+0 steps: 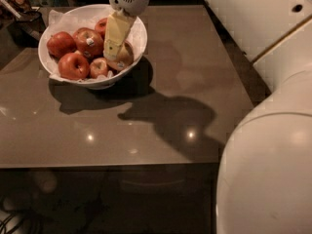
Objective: Pick apple from white bowl
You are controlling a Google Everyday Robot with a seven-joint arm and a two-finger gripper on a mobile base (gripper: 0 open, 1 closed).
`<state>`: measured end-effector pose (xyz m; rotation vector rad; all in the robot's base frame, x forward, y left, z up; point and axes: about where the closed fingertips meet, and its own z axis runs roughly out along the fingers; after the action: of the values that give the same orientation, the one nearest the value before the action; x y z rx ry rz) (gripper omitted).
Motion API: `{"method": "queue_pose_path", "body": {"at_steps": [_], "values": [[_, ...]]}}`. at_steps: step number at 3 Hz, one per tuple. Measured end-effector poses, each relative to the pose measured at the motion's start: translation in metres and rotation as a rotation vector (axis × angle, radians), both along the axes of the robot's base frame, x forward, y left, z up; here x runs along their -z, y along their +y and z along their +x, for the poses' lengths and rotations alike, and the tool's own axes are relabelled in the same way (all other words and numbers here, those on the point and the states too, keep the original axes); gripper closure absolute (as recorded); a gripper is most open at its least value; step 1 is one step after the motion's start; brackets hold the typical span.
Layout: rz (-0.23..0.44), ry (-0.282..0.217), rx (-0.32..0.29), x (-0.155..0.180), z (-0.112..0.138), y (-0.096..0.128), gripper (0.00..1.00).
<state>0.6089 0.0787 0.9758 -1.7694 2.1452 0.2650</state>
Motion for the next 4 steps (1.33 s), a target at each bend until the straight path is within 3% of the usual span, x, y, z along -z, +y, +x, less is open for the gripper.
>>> {"method": "queue_pose_path", "body": {"at_steps": [4], "values": [[-0.011,0.082,0.038,0.031,0.013,0.002,0.28]]}}
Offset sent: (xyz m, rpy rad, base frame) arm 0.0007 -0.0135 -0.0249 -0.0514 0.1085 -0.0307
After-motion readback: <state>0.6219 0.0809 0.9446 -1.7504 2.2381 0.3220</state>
